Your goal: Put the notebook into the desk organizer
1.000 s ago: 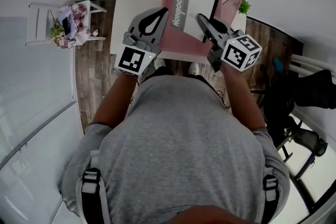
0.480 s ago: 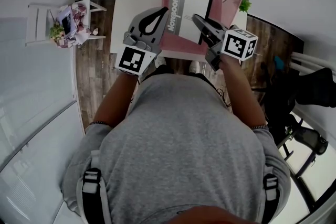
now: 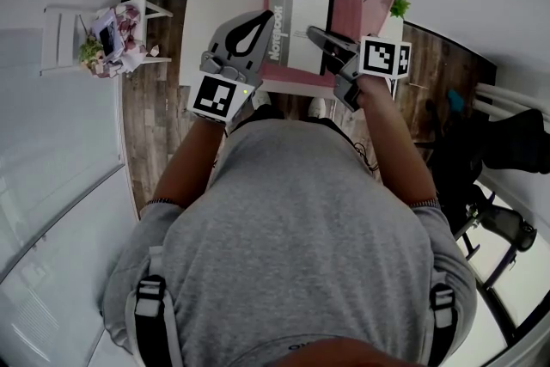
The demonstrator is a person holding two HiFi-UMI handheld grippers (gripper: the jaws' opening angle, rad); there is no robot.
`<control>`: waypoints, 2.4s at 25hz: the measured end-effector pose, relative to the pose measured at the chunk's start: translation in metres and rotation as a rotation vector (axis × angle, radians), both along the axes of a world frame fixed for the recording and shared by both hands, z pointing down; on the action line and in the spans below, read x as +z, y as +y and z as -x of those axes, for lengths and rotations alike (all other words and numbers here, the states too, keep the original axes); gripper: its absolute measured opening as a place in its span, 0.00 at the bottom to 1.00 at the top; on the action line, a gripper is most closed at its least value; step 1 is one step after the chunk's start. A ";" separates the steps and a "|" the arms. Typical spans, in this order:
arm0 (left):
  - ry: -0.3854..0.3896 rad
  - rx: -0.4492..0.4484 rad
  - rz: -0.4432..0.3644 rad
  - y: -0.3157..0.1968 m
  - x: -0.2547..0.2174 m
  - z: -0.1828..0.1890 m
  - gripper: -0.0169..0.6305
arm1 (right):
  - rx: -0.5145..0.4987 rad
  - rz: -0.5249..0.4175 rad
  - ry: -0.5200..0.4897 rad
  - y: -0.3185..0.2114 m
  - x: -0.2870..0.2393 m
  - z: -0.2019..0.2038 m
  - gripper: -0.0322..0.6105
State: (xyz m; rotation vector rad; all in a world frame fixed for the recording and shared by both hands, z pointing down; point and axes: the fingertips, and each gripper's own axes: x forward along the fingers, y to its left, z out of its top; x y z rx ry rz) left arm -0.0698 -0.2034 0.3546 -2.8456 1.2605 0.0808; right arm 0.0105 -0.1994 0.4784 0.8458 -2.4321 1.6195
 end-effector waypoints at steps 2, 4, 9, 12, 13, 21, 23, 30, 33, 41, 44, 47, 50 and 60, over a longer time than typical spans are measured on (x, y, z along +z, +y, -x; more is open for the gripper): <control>0.002 0.002 -0.002 0.001 0.000 -0.001 0.06 | 0.003 0.023 0.003 -0.001 0.004 0.000 0.07; 0.001 0.003 -0.002 0.002 -0.001 -0.002 0.06 | 0.000 0.031 -0.001 -0.002 0.006 0.001 0.07; 0.004 0.004 -0.005 0.003 -0.001 -0.003 0.06 | 0.026 0.079 0.018 -0.006 0.020 0.001 0.07; 0.002 0.003 -0.002 0.003 0.002 -0.001 0.06 | 0.046 0.089 0.039 -0.010 0.029 0.000 0.07; 0.001 0.002 -0.001 0.003 0.002 0.000 0.06 | 0.049 0.085 0.048 -0.010 0.029 0.000 0.07; 0.013 0.000 0.001 0.004 -0.001 0.002 0.06 | 0.066 0.036 0.178 -0.013 0.039 -0.001 0.17; 0.017 0.000 -0.001 0.005 -0.001 0.003 0.06 | 0.059 0.009 0.227 -0.013 0.041 0.000 0.19; 0.011 0.004 -0.008 0.007 0.000 0.005 0.06 | -0.003 -0.135 0.462 -0.010 0.046 0.001 0.30; 0.026 0.002 -0.007 0.007 -0.002 0.008 0.06 | -0.014 -0.195 0.550 -0.012 0.047 0.002 0.32; 0.024 0.012 -0.006 0.007 -0.001 0.012 0.06 | -0.027 -0.254 0.688 -0.012 0.055 0.000 0.52; 0.025 0.012 -0.005 0.007 -0.001 0.014 0.06 | -0.009 -0.256 0.702 -0.013 0.057 -0.002 0.57; 0.026 0.017 -0.009 0.007 -0.002 0.016 0.06 | 0.006 -0.263 0.716 -0.014 0.060 -0.005 0.63; 0.023 0.026 -0.011 0.006 -0.001 0.017 0.06 | 0.023 -0.273 0.739 -0.016 0.057 -0.007 0.66; 0.029 0.079 -0.015 0.003 -0.002 0.017 0.06 | 0.080 -0.262 0.754 -0.016 0.053 -0.014 0.67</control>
